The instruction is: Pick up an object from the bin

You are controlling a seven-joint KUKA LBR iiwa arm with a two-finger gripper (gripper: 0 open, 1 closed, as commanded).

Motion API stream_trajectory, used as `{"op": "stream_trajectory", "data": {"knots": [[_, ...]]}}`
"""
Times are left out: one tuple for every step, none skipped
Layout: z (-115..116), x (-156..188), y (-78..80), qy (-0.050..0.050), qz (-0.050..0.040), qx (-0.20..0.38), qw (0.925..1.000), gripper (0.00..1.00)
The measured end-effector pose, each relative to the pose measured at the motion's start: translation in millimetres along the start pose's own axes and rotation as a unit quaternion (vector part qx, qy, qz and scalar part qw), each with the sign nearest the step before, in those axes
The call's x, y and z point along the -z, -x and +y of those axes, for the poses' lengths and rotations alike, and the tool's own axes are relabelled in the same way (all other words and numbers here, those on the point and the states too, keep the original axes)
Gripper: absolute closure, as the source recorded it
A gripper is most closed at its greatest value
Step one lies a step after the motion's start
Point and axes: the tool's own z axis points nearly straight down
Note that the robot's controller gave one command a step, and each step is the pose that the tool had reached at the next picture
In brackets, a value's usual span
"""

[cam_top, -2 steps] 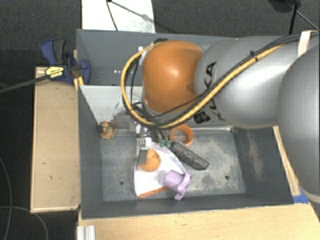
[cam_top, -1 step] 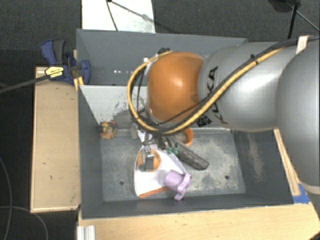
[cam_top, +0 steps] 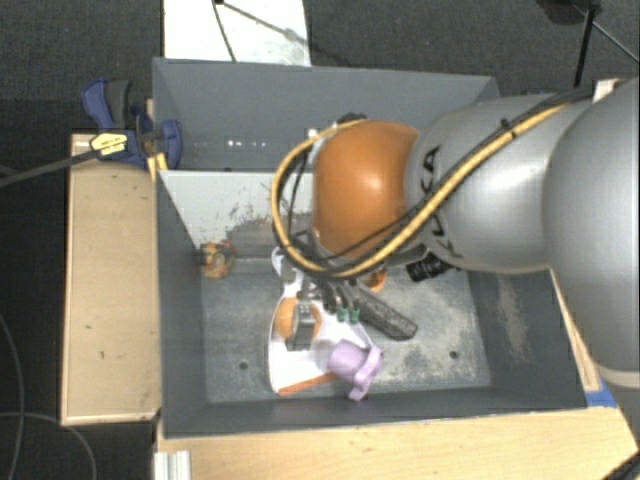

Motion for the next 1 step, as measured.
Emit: {"op": "stream_trajectory", "data": {"knots": [[-35.3, -51.8, 0.0, 0.001, 0.0004, 0.169, 0.9856, 1.00]]}}
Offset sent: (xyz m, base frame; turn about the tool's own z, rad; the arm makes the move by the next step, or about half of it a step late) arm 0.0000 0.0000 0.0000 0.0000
